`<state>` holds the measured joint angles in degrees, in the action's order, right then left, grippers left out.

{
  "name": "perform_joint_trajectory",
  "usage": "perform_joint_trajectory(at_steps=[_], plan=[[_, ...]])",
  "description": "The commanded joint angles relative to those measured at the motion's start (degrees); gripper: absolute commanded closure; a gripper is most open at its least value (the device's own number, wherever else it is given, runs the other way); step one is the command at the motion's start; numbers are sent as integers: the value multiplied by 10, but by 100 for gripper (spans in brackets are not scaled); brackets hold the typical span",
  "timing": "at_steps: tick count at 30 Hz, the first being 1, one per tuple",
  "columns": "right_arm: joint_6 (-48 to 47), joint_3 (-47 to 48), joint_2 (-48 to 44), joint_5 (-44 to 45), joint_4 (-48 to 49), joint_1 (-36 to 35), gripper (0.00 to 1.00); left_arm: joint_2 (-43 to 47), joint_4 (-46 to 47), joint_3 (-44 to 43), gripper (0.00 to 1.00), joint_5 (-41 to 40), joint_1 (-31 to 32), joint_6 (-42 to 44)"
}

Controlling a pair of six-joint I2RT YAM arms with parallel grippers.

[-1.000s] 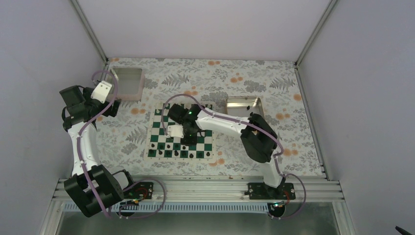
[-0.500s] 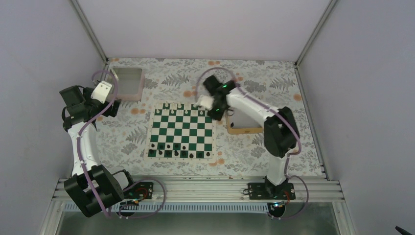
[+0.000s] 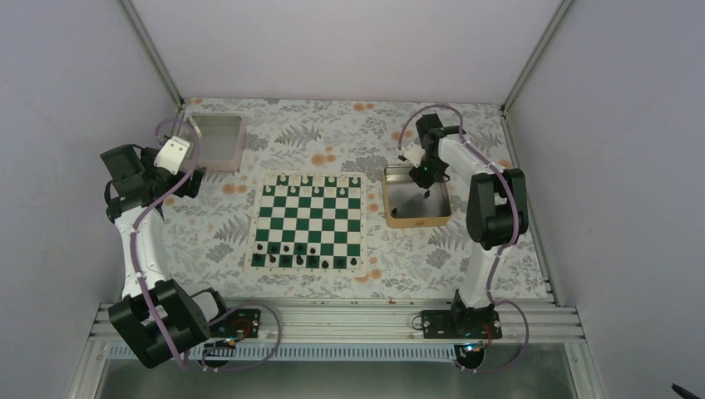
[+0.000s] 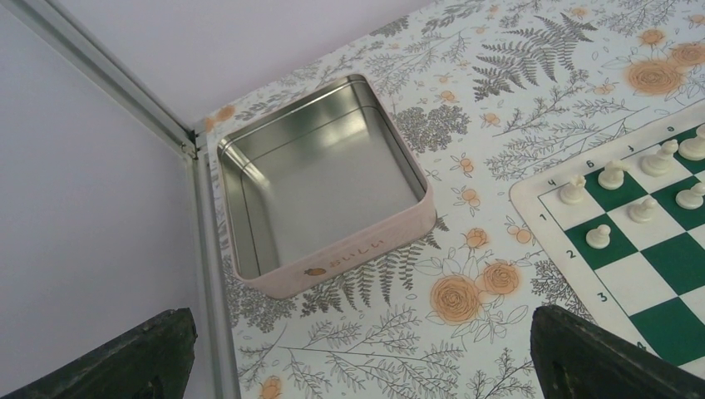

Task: Set up the chess pieces on the board
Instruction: Pick up the chess piece from the storage box.

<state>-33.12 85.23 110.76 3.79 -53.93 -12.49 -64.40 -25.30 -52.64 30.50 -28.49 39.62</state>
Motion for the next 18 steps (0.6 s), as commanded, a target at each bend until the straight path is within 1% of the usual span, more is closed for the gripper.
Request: perform_joint_trajectory(at_steps=[1,7,18], plan=[[-1,20,33,0,34,16,70,-1,10,-15,0,12,-4,0],[-4,34,63,3,44,29,70,3,10,-8,0,8,-4,6],[-9,49,79,-7,55,38,71,1,13,-5,0,9,-4,5]])
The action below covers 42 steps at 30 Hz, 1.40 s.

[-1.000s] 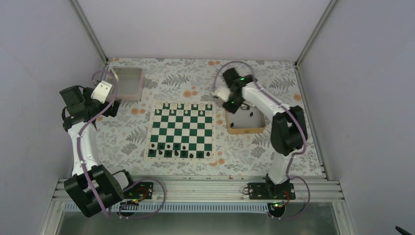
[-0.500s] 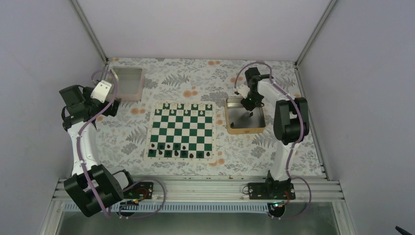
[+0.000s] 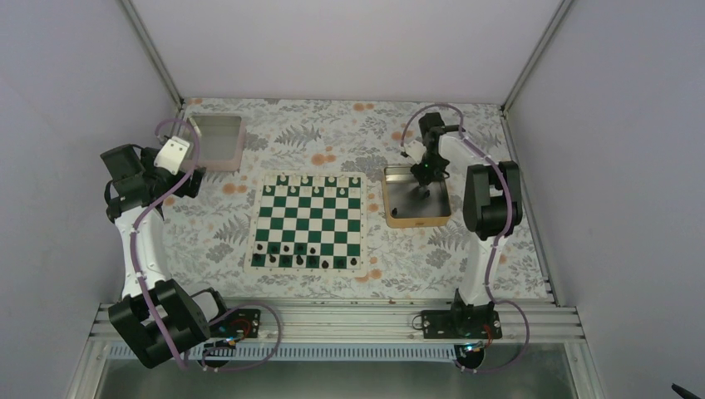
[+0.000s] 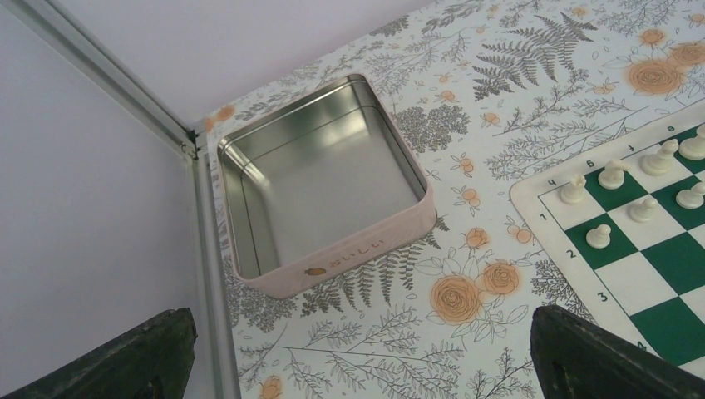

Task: Set up the chess pieces on the board
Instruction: Pick up the chess piece from the storage box, then place the chess piece on the chessboard.

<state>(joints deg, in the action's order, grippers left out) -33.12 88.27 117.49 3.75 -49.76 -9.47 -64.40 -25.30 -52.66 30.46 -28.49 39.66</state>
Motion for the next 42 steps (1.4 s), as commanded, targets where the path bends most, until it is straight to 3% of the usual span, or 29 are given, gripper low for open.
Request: perform_joint_trajectory(at_steps=[1,10,14,23,32,42], plan=[[-10,20,14,-10,13,8,71,0,14,-4,0,9,-3,5],[-9,18,33,-22,6,9,79,3,13,5,0,4,-4,12],[-7,24,30,-31,0,9,87,4,13,4,0,5,-4,14],[2,55,-41,-20,-49,-15,96,3,12,2,0,6,-5,12],[32,111,-109,-39,-139,-166,94,-3,15,-3,0,10,-5,7],[53,105,-45,-108,-136,-358,94,-1,19,4,0,4,-4,4]])
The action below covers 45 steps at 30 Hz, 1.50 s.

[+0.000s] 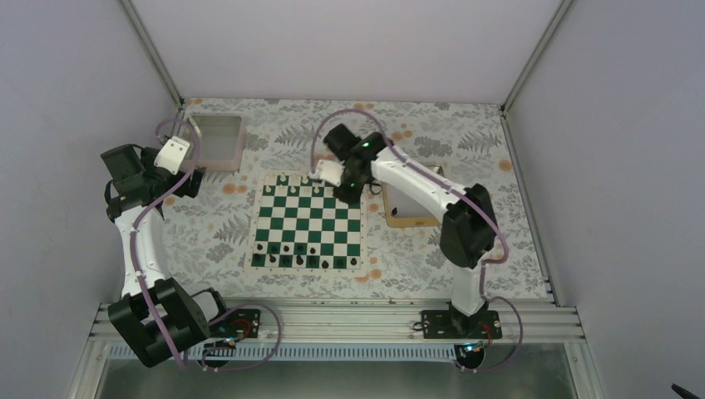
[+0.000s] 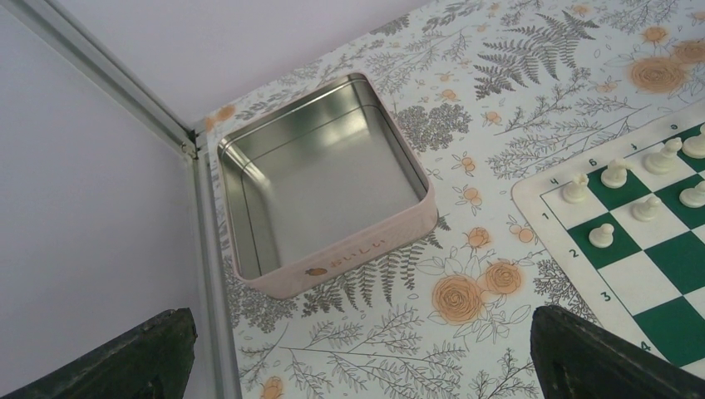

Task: Set up the chess pieces on the board
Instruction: Place the chess piece on the chessboard.

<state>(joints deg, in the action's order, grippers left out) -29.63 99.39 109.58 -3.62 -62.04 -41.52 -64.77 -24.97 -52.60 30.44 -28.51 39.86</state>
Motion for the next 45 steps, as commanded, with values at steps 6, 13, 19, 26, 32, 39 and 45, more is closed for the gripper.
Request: perform_joint_trajectory(at_steps=[6,13,19,26,32,39,45], plan=[[18,-27,73,-56,2,-102,95,4,18,10,0,2,-4,1],[20,-73,80,-73,22,-142,95,4,22,15,0,2,-4,-2],[23,-80,82,-71,31,-151,95,5,25,16,0,2,-5,-6],[21,-83,99,-62,33,-158,94,8,23,18,0,-1,-5,-1],[22,-86,104,-55,31,-158,94,8,21,16,0,-1,-4,0],[22,-84,109,-54,36,-158,94,8,21,16,0,-1,-4,2],[19,-77,116,-54,35,-158,93,9,20,15,0,-2,-4,4]])
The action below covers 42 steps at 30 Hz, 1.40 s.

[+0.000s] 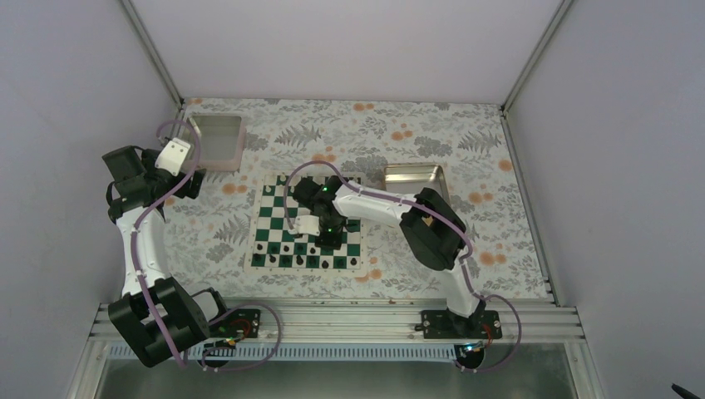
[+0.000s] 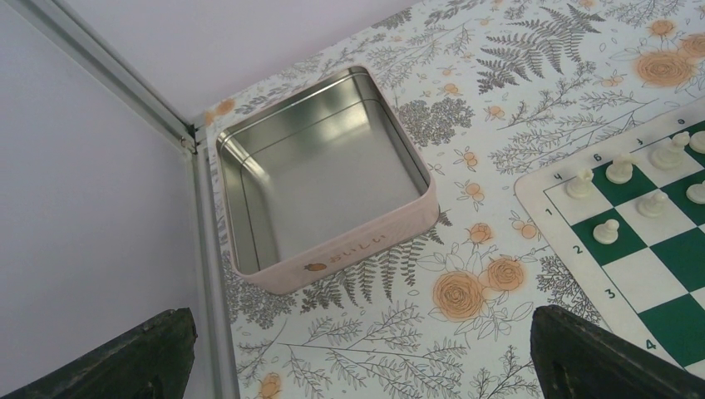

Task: Set up the chess pieces on the board
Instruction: Place the chess piece on the chessboard.

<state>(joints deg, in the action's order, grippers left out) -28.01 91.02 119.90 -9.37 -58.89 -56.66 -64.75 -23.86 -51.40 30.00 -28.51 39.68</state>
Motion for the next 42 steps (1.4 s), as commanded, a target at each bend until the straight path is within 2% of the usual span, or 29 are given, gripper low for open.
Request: perform_joint_trajectory(at_steps=[1,16,25,29,34,38,42], plan=[[3,7,13,3,4,-7,93,9,9,3,0,2,-5,6],[7,21,17,7,8,-7,90,11,10,7,0,1,-6,9],[12,21,1,17,2,-6,75,12,9,6,0,0,-5,9],[12,30,-43,31,-18,0,73,9,9,3,0,3,-5,7],[3,29,-141,22,-46,69,71,10,8,1,0,3,-5,8],[2,-5,-209,53,-46,169,71,3,8,-2,0,7,-6,8],[-5,-71,-234,98,-25,284,72,-1,19,-4,0,8,-6,-1]])
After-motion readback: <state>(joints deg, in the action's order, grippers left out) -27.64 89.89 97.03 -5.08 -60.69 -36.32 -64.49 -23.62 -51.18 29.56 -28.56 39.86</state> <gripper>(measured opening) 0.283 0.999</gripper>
